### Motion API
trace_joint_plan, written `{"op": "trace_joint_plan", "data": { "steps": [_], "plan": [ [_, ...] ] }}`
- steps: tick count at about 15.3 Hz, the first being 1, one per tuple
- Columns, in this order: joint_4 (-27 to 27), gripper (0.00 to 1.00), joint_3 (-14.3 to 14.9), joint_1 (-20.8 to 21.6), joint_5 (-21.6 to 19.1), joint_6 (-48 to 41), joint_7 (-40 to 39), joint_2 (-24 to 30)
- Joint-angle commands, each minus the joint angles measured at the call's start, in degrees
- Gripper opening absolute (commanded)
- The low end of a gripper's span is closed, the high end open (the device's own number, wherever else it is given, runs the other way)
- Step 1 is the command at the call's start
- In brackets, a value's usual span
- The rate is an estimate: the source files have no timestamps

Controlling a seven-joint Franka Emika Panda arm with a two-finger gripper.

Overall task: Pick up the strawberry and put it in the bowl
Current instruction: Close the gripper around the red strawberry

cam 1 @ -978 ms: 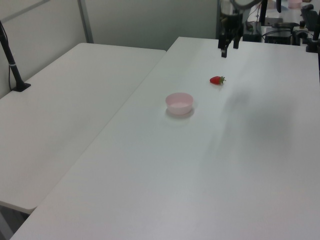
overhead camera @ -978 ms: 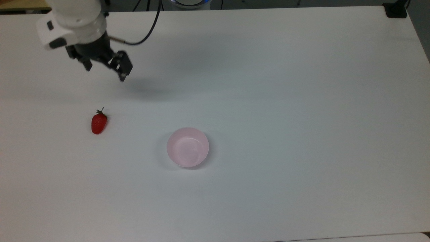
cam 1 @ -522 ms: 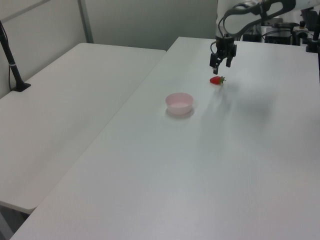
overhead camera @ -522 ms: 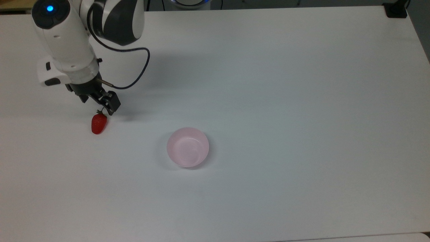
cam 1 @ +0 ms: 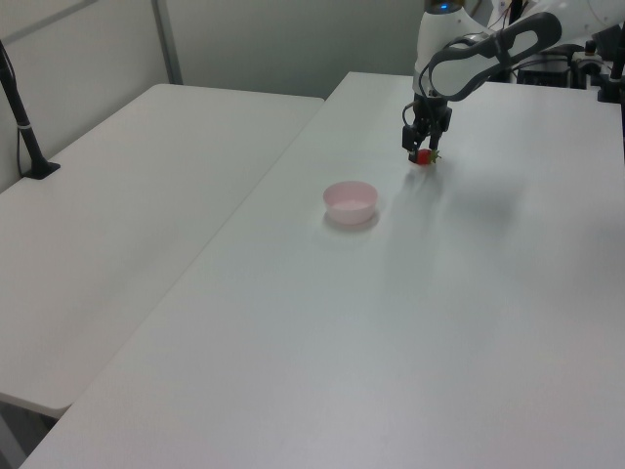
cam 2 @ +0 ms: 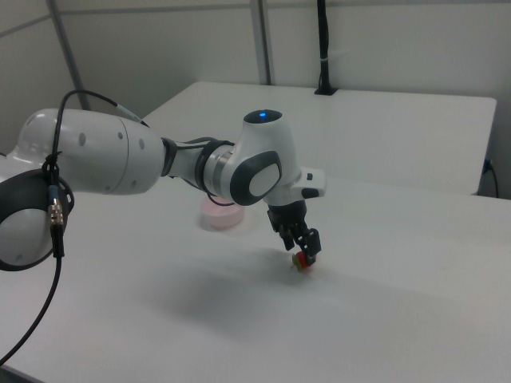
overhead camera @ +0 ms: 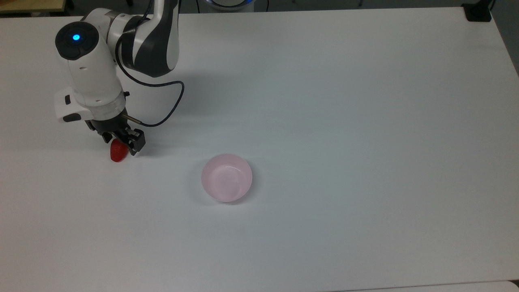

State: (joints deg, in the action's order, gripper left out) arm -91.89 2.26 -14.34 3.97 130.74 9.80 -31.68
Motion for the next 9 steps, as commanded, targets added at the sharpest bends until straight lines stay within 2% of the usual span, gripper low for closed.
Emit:
{"op": "trace_joint_plan", "data": {
  "steps": [1,4,5,9],
  "plan": [
    [0.22,0.57,0.11,0.37,2.09,1.36,1.54,-0.57],
    [0.22,0.29,0.11,0.37,2.88,1.36,0.49,-0.57],
    [0.22,0.24,0.11,0.37,3.58,1.36,-0.04,-0.49],
    [0.57,0.24,-0.68,0.63,3.15,0.66,0.39,2.57]
  ]
}}
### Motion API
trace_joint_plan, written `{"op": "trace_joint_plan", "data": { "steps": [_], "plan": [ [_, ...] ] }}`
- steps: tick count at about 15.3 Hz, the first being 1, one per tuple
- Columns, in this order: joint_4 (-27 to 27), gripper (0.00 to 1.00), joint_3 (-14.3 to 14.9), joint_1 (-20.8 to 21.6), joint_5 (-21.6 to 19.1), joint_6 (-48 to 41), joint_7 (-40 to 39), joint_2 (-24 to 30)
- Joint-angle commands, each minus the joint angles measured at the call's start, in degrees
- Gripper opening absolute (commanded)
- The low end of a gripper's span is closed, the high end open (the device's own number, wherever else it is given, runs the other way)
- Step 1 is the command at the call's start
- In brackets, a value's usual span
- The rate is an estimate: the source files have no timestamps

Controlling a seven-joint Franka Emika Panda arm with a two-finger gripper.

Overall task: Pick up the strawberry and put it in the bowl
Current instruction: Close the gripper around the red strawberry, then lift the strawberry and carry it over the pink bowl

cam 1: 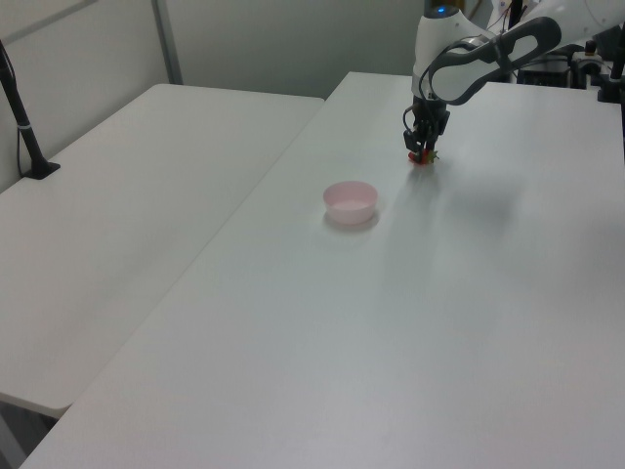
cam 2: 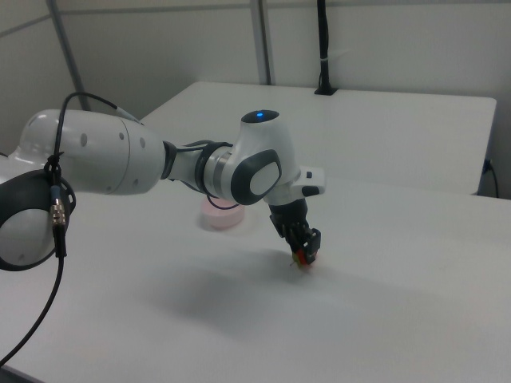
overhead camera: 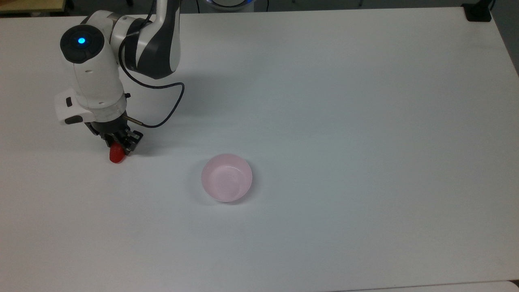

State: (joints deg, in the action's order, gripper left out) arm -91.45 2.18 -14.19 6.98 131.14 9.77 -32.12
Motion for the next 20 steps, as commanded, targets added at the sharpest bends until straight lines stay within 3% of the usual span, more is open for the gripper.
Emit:
{"op": "trace_joint_plan", "data": {
  "steps": [1,5,11,16,17,19,20],
  "plan": [
    [0.65,0.24,-0.77,1.09,-0.21,-0.35,0.42,4.33],
    [3.82,0.25,-2.00,5.74,-1.61,-6.76,1.82,5.67],
    [3.82,0.28,-2.09,12.51,-1.09,-5.63,6.13,3.74],
    [3.73,0.28,-2.09,15.25,-1.27,-1.15,8.77,2.59],
    [3.65,0.32,-2.09,15.51,-1.18,-1.15,9.03,2.50],
    [3.65,0.53,-2.09,16.39,-0.91,-1.06,9.12,1.71],
    [3.65,0.57,-2.09,16.48,-0.83,-1.06,9.12,1.62]
  ]
}}
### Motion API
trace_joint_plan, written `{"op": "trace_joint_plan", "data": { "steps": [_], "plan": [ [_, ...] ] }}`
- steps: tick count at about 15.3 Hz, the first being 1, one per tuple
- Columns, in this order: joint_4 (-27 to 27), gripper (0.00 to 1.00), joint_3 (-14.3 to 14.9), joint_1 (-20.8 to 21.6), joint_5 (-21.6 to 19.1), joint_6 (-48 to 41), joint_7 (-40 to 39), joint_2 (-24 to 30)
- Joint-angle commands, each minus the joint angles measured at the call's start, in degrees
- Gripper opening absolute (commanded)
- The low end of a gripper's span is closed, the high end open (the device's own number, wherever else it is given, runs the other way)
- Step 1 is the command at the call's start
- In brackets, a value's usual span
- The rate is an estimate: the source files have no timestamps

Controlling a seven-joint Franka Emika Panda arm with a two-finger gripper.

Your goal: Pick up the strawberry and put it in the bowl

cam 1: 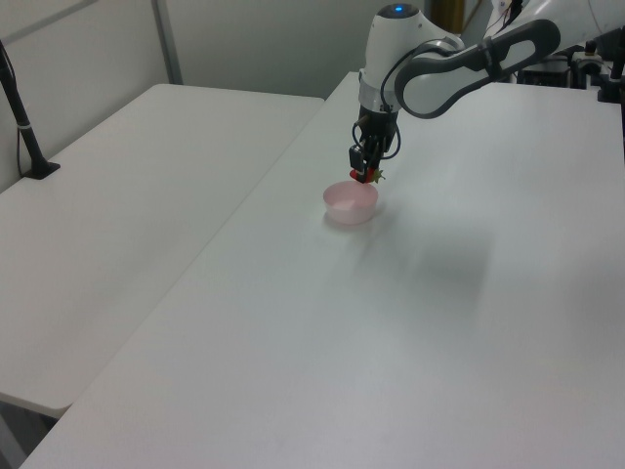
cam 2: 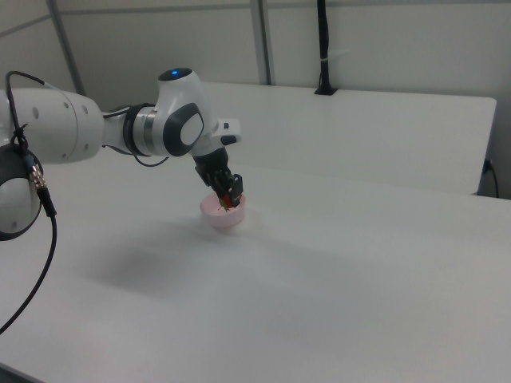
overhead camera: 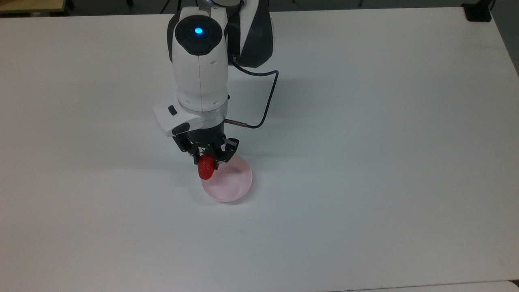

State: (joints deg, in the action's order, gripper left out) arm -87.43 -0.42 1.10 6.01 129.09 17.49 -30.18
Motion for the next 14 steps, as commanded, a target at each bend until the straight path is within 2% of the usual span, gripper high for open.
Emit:
{"op": "trace_joint_plan", "data": {
  "steps": [1,3,7,11,14],
  "plan": [
    [-0.29,0.81,0.50,1.19,-0.03,0.99,1.40,-0.23],
    [-0.20,1.00,0.50,1.71,-0.03,0.91,1.32,0.21],
    [-0.55,1.00,0.50,3.21,0.23,-3.20,0.97,4.77],
    [-0.72,1.00,0.50,3.65,0.32,-15.32,-1.05,12.06],
    [-0.90,1.00,0.59,3.56,0.14,-25.78,-7.45,17.60]
  ]
}}
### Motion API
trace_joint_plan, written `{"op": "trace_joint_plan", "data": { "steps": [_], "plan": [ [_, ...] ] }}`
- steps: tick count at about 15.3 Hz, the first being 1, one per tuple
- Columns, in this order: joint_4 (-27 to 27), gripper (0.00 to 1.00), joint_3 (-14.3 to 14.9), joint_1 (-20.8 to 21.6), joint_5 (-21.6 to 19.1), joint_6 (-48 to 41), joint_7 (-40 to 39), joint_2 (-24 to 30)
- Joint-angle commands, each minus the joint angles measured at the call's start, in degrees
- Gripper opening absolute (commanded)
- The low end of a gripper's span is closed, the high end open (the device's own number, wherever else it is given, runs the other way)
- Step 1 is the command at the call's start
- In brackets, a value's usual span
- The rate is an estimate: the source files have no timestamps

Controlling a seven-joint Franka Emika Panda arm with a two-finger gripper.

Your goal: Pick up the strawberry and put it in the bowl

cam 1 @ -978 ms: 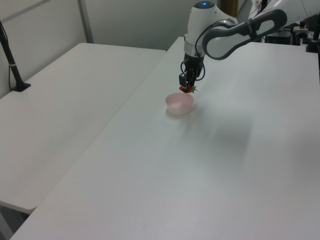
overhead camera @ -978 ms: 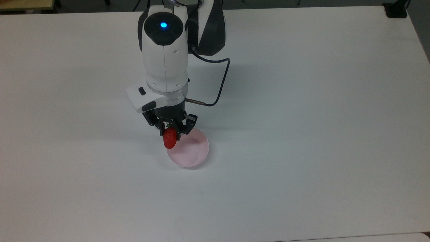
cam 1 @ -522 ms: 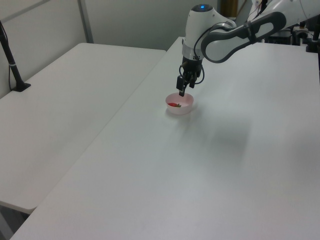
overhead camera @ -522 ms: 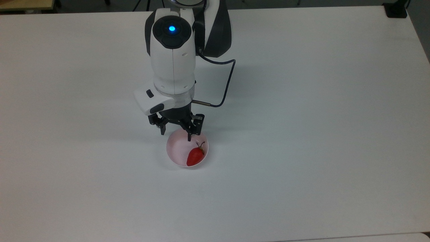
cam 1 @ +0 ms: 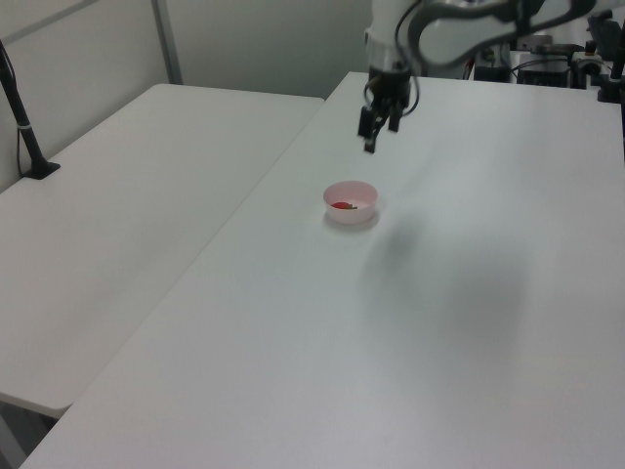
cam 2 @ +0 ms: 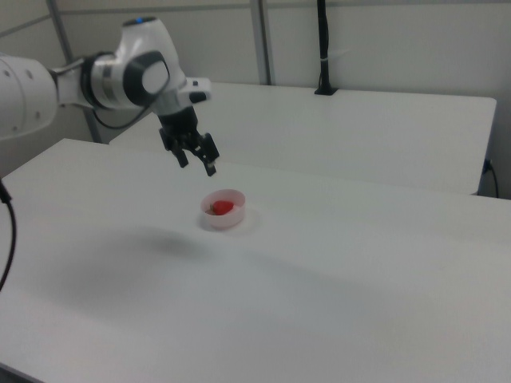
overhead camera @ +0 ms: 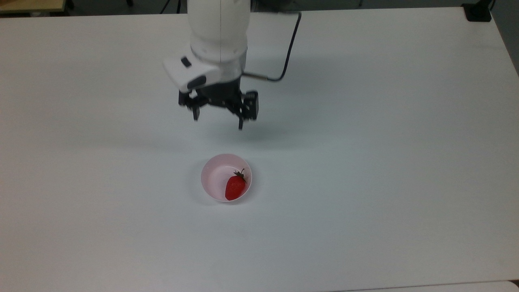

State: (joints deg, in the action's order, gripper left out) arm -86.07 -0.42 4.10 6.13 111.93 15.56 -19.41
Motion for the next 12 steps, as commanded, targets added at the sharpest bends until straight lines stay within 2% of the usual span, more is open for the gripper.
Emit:
{"op": "trace_joint_plan", "data": {
  "steps": [1,5,7,10,12],
  "plan": [
    [-2.43,1.00,0.86,0.56,0.02,-11.36,-6.93,8.50],
    [-5.95,1.00,1.91,0.30,-0.77,-14.46,-7.65,15.10],
    [-5.78,1.00,1.83,-0.23,-0.94,-16.56,-7.56,15.46],
    [-5.78,1.00,1.12,-3.47,-4.62,-16.83,-7.74,16.24],
    [-5.78,1.00,1.12,-3.75,-5.60,-16.92,-7.74,16.95]
  ]
}}
